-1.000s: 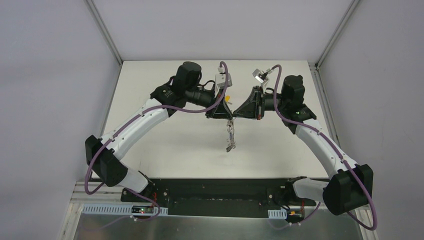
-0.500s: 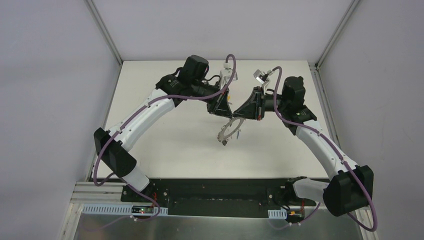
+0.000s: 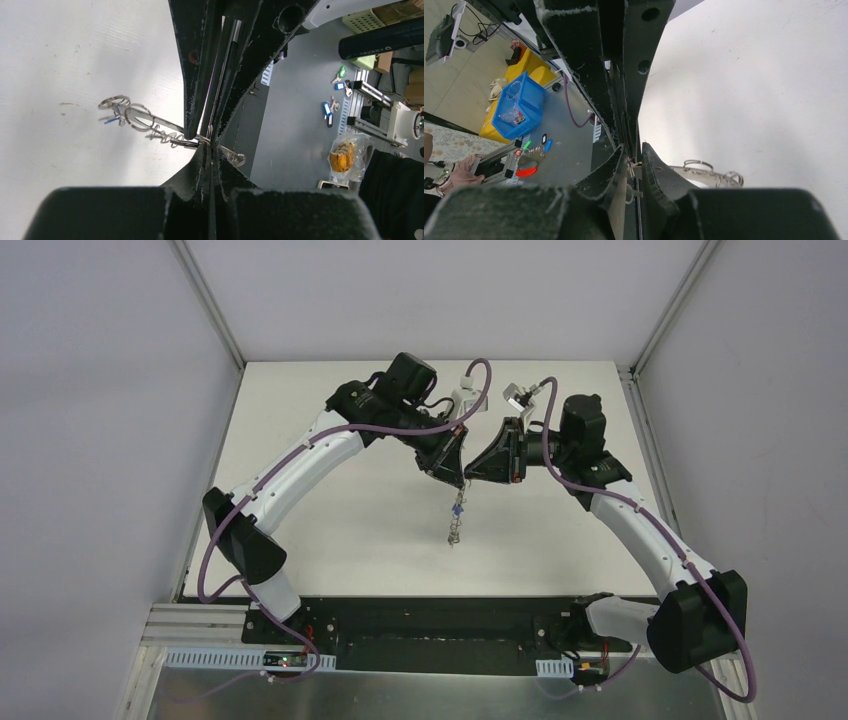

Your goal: Put the keys on the keyring

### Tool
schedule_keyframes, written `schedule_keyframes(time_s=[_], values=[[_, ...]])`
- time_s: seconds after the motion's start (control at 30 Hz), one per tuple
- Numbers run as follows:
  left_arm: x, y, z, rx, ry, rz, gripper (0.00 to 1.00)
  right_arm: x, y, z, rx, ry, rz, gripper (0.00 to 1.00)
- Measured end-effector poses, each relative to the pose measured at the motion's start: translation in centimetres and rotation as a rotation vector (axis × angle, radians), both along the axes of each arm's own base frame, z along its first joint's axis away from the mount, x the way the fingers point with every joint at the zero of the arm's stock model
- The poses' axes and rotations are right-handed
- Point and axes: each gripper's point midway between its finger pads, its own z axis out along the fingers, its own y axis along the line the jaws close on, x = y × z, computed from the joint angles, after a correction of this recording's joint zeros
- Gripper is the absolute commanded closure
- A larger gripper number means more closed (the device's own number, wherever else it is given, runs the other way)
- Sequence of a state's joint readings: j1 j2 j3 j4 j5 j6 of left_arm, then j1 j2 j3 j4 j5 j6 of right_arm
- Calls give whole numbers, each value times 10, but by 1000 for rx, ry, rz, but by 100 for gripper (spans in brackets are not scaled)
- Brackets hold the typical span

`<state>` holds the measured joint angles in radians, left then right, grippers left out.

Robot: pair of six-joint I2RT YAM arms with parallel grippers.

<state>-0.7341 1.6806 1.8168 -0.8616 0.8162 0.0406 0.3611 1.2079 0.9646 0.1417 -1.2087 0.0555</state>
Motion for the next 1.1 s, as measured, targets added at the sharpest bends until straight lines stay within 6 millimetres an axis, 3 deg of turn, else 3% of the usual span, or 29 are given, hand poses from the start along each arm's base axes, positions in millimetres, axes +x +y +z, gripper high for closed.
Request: schedule_keyframes(time_s=[0.57, 1.1], values=[[1, 2, -2, 16, 1, 9, 100, -3, -1, -12, -18, -7, 9, 70], [-1, 0, -1, 13, 0, 3, 100, -10, -2, -12, -13, -4, 32, 80]])
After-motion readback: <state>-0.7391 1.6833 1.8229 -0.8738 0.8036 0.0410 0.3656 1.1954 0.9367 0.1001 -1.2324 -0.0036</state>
